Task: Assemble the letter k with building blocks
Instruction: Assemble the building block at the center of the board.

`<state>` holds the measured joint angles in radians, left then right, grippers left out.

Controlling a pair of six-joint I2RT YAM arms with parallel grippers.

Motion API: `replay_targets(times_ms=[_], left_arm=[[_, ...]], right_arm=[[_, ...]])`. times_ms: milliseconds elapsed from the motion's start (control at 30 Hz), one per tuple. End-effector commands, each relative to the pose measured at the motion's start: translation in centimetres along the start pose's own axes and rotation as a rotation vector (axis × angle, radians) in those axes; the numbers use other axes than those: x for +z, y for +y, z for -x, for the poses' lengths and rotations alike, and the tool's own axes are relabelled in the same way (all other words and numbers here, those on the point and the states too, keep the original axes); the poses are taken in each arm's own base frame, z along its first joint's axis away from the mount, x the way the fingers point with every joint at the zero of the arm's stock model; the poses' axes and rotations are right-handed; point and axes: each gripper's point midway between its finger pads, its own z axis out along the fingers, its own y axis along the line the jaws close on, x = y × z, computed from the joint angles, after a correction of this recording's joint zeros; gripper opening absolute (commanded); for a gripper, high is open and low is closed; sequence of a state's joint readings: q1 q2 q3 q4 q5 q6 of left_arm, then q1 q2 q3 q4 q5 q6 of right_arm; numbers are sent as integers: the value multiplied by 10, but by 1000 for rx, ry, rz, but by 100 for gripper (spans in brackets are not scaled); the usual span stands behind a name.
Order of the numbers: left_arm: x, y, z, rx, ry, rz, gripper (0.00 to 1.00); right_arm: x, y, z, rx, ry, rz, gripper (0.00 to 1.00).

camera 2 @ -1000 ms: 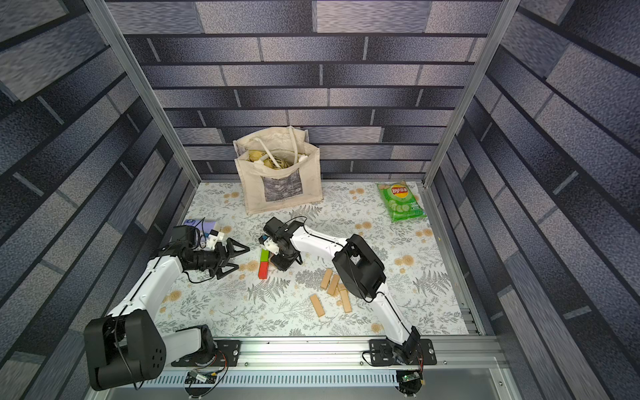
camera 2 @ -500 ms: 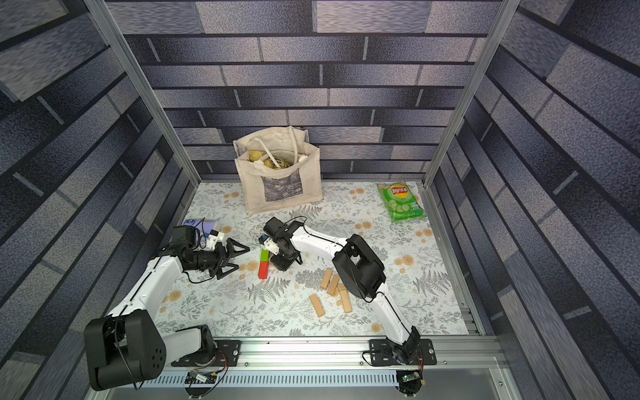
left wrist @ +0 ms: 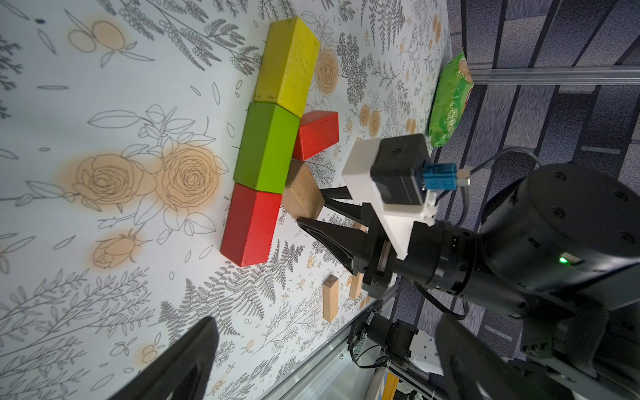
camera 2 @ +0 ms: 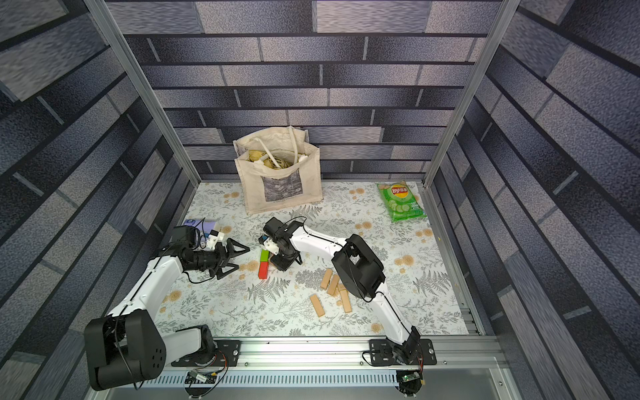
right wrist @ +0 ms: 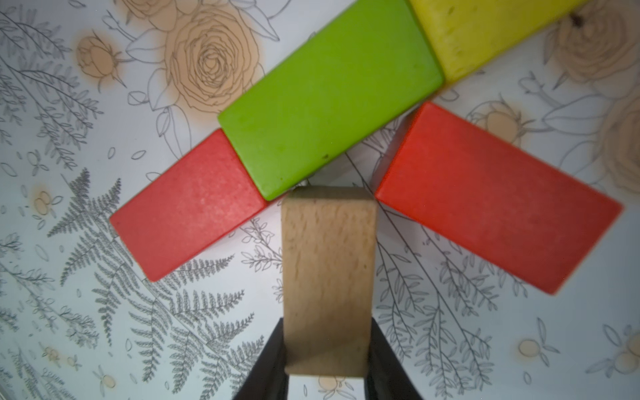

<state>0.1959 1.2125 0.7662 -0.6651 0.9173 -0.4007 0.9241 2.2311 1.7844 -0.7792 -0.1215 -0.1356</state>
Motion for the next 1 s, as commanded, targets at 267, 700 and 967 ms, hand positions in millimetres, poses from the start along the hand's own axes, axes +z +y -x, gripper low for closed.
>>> replay_targets(times_ms=[267,700,967], left_arm=[[3,-1,-5,-5,19,-21,100],[4,0,-5,-8,24,-21,100],[4,0,-5,-8,24,-21,100]], right_arm=[[-1,-3,8,9,-16,2,32],[2,-2,7,11,-7,12,33],[2,-2,6,10,-8,10,35]])
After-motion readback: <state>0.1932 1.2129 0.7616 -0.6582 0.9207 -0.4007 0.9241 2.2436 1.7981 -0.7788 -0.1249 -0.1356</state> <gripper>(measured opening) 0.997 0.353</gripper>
